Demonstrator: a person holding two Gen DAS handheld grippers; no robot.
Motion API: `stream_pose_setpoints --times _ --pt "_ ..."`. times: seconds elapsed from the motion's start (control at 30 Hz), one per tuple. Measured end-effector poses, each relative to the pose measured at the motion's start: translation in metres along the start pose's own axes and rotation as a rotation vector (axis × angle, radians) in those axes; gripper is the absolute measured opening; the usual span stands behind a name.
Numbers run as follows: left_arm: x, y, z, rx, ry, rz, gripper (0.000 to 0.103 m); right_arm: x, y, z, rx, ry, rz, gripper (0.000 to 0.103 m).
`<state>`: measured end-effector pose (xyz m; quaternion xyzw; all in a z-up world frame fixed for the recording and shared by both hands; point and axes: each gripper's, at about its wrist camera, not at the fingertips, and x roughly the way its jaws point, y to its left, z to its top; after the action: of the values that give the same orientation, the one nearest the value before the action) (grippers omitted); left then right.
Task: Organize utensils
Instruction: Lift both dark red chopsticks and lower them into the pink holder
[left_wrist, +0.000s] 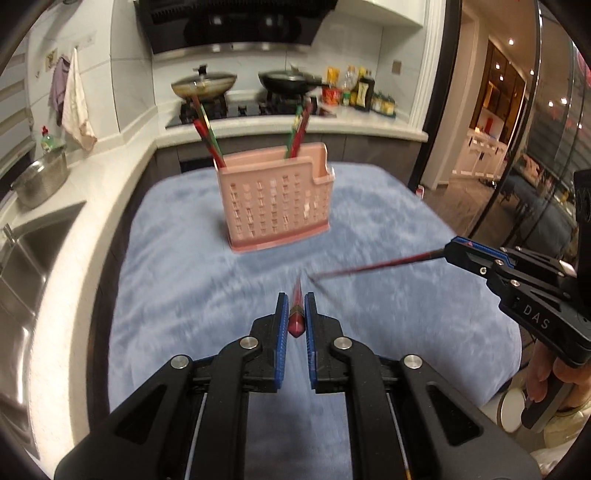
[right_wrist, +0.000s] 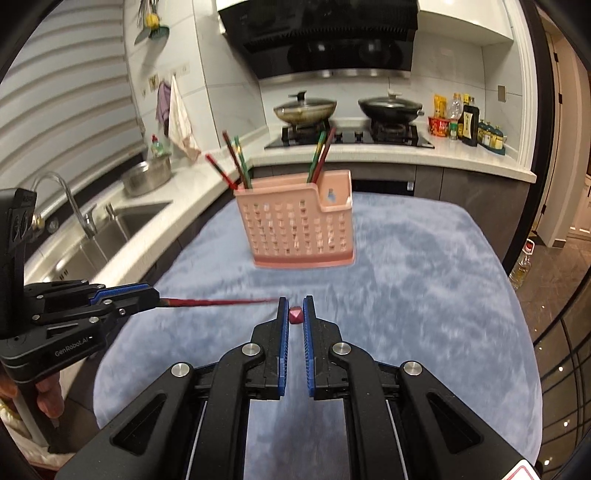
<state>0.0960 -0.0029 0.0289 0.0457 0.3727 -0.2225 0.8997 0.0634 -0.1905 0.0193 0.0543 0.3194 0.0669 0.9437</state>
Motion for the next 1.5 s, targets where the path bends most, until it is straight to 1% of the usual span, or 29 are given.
stream_pose_setpoints --times 0.23,0.37,0.53,0.73,1.0,1.23,1.33,1.5 --pt "-0.009 0.008 0.030 -0.001 -0.073 0.027 0.009 -0.008 -0.008 0.029 0.006 -0.064 -0.002 0.007" --pt "-0.014 0.013 0.046 -0.009 -0.111 0.038 0.009 -0.009 -0.011 0.041 0.008 -0.084 -0.004 0.007" --pt "-0.020 0.020 0.065 -0.022 -0.153 0.045 0.009 -0.008 -0.012 0.057 0.016 -0.103 0.018 0.007" --pt "-0.033 0.025 0.092 -0.020 -0.226 0.056 0.008 -0.009 -0.008 0.083 0.011 -0.149 0.049 0.007" --pt "-0.045 0.030 0.135 -0.009 -0.324 0.069 0.008 -0.010 -0.005 0.129 0.009 -0.237 0.076 0.007" --pt "-0.051 0.034 0.180 -0.006 -0.412 0.069 0.008 -0.003 -0.010 0.171 0.034 -0.282 0.111 0.007" --pt "-0.050 0.035 0.199 -0.005 -0.451 0.084 0.008 -0.002 -0.011 0.190 0.047 -0.312 0.126 0.007" --pt "-0.045 0.039 0.224 -0.013 -0.488 0.094 0.008 0.006 -0.013 0.223 0.071 -0.358 0.140 0.007"
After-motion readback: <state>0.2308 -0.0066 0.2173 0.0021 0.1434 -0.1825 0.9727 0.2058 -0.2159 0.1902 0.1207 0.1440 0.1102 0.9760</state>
